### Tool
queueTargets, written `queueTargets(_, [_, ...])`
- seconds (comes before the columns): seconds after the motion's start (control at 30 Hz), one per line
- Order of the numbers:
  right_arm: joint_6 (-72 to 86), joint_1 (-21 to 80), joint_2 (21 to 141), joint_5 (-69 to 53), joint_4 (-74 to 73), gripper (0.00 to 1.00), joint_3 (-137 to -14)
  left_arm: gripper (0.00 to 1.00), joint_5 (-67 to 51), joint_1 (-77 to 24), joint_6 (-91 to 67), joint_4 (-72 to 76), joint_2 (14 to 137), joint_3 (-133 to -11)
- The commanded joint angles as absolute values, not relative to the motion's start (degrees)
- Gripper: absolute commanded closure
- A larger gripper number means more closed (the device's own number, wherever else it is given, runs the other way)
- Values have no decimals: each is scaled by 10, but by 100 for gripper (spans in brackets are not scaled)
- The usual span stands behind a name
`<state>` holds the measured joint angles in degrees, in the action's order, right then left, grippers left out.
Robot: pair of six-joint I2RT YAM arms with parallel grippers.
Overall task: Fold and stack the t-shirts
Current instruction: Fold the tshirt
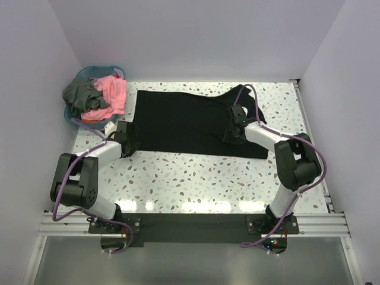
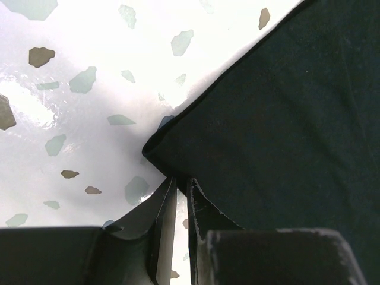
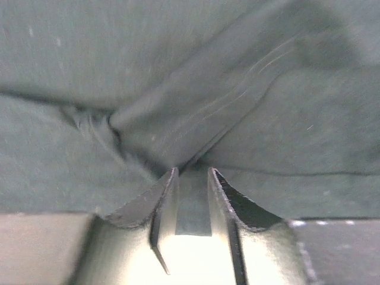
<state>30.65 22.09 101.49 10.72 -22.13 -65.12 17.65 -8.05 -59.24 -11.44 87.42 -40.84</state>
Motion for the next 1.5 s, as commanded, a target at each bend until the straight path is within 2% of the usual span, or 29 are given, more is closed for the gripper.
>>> queueTargets(0.0, [327, 246, 977, 125, -183, 71, -630, 83, 196, -80, -600, -121, 880, -388])
queueTargets(0.03, [330, 251, 970, 131, -180, 75, -625, 83, 197, -80, -600, -122, 879, -387])
queueTargets(0.33, [338, 261, 996, 159, -156, 77, -615, 83, 196, -80, -599, -124, 878, -390])
queueTargets(0.8, [262, 259, 1121, 246, -201, 74, -818, 84, 202, -78, -590, -137, 864, -392])
queueTargets(1.03, [180, 258, 1181, 256, -191, 66, -891, 84, 193, -78, -586, -136, 862, -391])
queueTargets(1.2, [166, 259, 1173, 274, -207, 63, -913, 85, 190, -78, -580, -134, 858, -389])
queueTargets(1.4, [199, 256, 1059, 327, -216, 49, -833, 84, 191, -78, -577, -130, 851, -386])
queueTargets(1.47, [218, 250, 1041, 321, -217, 49, -790, 85, 192, -78, -577, -130, 850, -385])
